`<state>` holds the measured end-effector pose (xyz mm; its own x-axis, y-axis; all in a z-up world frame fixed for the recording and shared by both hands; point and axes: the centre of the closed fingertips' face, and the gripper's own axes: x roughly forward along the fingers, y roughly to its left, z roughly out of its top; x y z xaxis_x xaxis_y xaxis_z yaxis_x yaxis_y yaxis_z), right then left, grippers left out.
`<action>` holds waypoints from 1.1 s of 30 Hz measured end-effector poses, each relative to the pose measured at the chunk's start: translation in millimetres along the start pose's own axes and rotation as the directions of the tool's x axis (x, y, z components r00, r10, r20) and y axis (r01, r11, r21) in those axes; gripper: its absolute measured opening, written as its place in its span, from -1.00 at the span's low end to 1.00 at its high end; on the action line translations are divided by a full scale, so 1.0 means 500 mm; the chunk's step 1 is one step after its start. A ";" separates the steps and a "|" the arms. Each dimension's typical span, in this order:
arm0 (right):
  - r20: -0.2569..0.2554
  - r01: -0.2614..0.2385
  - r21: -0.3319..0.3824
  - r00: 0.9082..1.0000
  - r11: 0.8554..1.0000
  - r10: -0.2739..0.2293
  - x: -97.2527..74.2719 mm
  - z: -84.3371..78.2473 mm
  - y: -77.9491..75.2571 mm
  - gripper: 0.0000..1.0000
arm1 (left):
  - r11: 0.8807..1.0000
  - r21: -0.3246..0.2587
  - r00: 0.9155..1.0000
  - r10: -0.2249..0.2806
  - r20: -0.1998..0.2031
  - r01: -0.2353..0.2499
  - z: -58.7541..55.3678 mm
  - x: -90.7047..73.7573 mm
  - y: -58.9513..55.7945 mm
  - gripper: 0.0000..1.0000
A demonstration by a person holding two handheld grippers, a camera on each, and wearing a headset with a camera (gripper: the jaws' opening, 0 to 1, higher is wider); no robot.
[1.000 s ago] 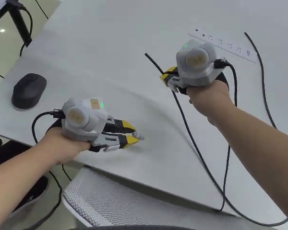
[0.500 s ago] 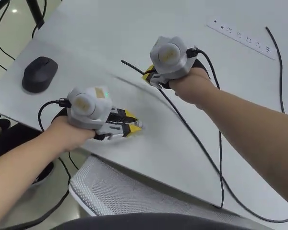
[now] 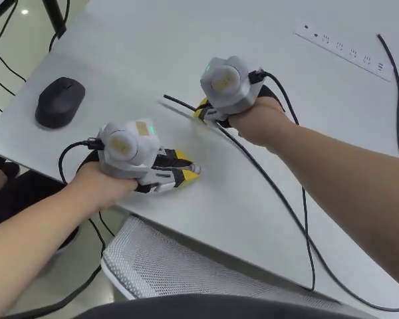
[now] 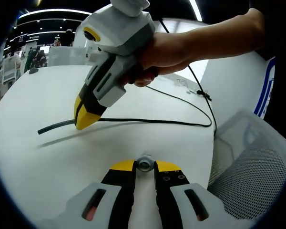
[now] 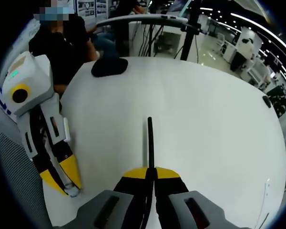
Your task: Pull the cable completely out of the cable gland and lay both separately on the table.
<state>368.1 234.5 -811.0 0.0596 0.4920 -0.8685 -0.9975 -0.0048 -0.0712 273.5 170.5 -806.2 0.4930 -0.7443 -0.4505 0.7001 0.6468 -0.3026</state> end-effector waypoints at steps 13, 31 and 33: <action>-0.024 -0.015 -0.026 1.000 1.000 0.014 0.013 -0.009 0.015 -1.00 | 0.998 0.055 0.999 0.028 -0.026 -0.027 -0.017 0.003 0.010 -0.69; -0.037 0.030 -0.074 0.999 0.997 -0.032 0.014 -0.007 0.004 -0.84 | 0.989 0.147 0.997 0.037 -0.069 -0.027 -0.024 0.008 0.001 -0.64; -0.037 0.047 -0.071 0.998 0.996 -0.049 0.012 -0.008 -0.003 -0.75 | 0.989 0.149 0.997 0.036 -0.071 -0.025 -0.025 0.007 -0.001 -0.63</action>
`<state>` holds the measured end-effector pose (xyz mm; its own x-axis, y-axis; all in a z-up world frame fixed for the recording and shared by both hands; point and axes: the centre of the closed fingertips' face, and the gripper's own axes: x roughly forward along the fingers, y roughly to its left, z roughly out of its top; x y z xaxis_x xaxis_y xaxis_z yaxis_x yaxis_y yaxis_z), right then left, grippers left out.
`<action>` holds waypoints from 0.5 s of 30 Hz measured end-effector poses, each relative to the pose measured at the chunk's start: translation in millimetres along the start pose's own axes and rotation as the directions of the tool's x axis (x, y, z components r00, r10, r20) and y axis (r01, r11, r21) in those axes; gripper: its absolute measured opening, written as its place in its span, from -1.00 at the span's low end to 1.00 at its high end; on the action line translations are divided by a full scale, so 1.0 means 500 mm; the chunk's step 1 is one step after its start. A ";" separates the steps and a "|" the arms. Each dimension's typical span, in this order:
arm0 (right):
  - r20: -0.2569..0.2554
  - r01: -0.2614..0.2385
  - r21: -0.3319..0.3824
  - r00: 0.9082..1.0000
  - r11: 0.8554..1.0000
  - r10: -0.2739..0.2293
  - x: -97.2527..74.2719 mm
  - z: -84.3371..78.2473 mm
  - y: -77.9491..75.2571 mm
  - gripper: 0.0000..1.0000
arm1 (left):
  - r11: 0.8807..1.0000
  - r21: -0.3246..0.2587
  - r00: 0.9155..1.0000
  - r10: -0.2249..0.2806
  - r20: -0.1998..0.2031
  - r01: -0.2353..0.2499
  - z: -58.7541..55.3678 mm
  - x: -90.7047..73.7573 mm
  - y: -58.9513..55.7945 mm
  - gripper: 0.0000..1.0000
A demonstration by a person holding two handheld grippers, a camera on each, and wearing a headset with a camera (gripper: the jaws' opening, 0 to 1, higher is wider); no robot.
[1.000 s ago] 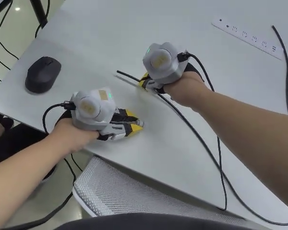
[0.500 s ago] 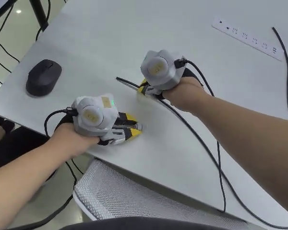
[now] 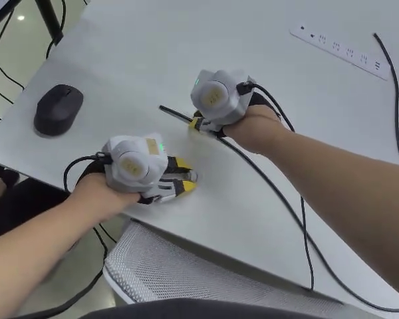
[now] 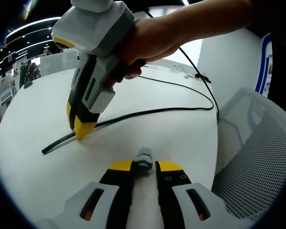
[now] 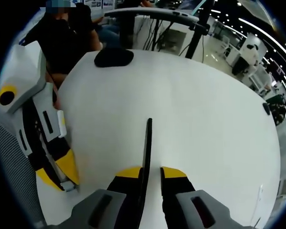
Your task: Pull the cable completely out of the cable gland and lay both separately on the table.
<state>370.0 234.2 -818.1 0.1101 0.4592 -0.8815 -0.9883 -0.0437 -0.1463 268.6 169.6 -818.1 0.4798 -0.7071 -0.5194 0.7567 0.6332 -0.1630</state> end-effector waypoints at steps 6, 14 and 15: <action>0.021 0.032 0.044 0.999 0.999 -0.032 -0.024 -0.004 -0.013 -0.53 | 1.000 -0.011 1.000 0.003 0.000 -0.003 0.002 -0.003 0.001 -0.55; 0.143 0.042 0.102 0.988 0.994 -0.057 -0.105 0.016 -0.019 -0.14 | 0.999 -0.043 0.999 0.025 0.021 -0.024 0.023 -0.024 0.008 -0.40; 0.158 0.041 0.116 0.986 0.992 -0.059 -0.116 0.018 -0.019 -0.11 | 0.999 -0.037 0.999 0.028 0.018 -0.028 0.023 -0.026 0.009 -0.38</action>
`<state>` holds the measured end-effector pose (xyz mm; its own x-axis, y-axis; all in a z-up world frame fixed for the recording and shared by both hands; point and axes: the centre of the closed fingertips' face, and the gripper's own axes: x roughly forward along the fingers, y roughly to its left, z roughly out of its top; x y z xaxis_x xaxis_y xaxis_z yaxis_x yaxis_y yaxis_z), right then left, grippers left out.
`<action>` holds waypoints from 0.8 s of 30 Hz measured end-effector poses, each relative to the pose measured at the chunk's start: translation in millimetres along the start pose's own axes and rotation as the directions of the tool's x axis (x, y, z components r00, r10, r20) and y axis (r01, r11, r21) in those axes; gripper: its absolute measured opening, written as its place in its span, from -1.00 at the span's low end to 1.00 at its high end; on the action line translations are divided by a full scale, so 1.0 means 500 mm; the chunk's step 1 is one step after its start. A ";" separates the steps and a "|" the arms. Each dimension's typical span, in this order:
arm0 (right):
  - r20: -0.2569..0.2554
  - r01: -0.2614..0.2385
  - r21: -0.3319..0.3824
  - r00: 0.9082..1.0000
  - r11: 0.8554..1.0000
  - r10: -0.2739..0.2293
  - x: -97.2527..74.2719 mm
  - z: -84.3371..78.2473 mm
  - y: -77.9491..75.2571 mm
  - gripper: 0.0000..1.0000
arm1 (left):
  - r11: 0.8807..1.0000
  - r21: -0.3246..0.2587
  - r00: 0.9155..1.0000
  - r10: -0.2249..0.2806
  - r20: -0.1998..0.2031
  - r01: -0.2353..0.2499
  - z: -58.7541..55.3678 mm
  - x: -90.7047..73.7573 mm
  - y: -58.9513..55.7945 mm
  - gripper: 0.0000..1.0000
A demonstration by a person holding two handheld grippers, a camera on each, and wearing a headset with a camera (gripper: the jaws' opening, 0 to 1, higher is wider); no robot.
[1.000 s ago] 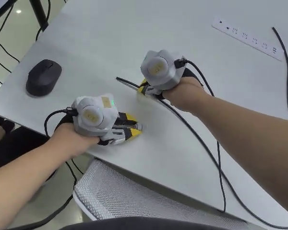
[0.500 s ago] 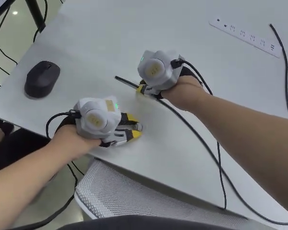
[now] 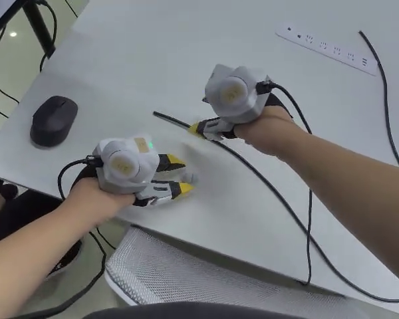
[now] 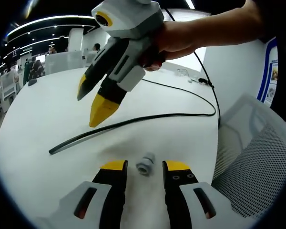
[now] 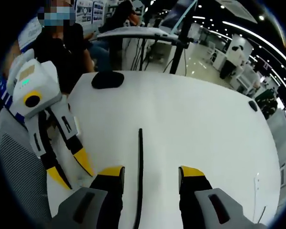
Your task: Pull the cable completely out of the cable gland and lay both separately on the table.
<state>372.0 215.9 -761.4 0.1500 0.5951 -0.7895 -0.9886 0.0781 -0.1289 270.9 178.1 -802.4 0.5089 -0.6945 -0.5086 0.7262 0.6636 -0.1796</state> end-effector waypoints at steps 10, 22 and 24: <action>0.107 0.030 0.116 0.993 0.993 -0.043 -0.137 -0.004 0.003 0.22 | 0.997 -0.077 0.999 0.018 0.033 -0.015 0.044 -0.035 -0.020 -0.16; 0.287 0.024 0.260 0.953 0.965 -0.101 -0.333 -0.062 0.054 0.54 | 0.990 -0.144 0.996 0.005 0.084 0.007 0.125 -0.078 -0.075 0.20; 0.308 0.017 0.287 0.945 0.958 -0.109 -0.357 -0.074 0.063 0.60 | 0.988 -0.155 0.995 0.006 0.099 0.010 0.139 -0.086 -0.080 0.27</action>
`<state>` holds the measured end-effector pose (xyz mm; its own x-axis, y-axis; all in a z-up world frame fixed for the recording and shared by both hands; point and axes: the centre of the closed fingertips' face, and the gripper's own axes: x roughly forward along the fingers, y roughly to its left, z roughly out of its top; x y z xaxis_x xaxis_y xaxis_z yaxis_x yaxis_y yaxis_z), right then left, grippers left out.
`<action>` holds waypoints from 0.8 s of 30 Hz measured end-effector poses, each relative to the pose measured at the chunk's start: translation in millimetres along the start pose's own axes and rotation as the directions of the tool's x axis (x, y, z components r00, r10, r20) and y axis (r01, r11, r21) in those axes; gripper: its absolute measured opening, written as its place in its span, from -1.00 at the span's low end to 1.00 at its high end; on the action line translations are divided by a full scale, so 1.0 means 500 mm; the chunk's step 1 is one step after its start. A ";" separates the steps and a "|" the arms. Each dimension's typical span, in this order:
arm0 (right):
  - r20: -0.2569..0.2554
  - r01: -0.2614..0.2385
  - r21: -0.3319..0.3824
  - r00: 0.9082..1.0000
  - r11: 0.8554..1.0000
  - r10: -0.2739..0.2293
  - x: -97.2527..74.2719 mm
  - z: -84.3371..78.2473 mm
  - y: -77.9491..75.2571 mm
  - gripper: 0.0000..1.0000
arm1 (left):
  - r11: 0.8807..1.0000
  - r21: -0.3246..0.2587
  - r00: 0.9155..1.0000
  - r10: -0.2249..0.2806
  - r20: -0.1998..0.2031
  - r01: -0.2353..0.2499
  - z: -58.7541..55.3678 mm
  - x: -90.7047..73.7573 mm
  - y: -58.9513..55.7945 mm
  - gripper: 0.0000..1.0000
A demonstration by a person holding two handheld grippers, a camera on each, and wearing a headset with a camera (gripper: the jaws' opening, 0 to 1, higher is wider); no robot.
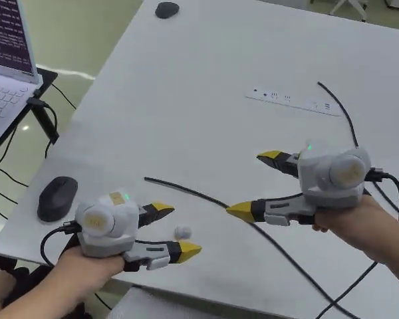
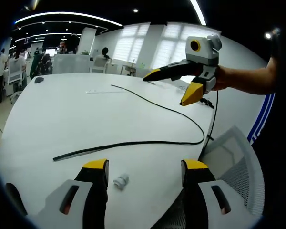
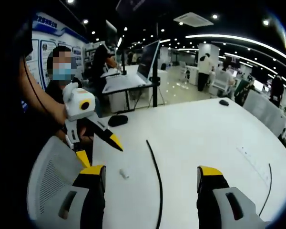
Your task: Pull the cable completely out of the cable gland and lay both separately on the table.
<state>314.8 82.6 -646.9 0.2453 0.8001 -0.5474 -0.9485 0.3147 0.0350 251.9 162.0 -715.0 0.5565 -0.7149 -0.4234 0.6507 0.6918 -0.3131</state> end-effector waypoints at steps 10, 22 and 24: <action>0.116 0.096 0.182 0.986 0.979 -0.118 -0.133 -0.054 0.018 0.80 | 0.999 -0.021 0.999 0.038 0.026 -0.038 0.031 -0.046 -0.016 0.44; 0.036 0.177 0.318 0.979 0.931 -0.198 -0.203 -0.201 0.056 0.88 | 0.995 -0.043 0.996 0.087 -0.010 -0.087 -0.001 -0.090 -0.024 0.67; 0.012 0.183 0.320 0.980 0.930 -0.197 -0.211 -0.229 0.065 0.89 | 0.995 -0.046 0.996 0.089 -0.028 -0.090 -0.007 -0.096 -0.027 0.70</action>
<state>235.1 -50.2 -683.5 0.4301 0.7282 -0.5336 -0.7728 0.6025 0.1993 214.6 187.4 -693.7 0.5976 -0.6474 -0.4730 0.5735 0.7574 -0.3121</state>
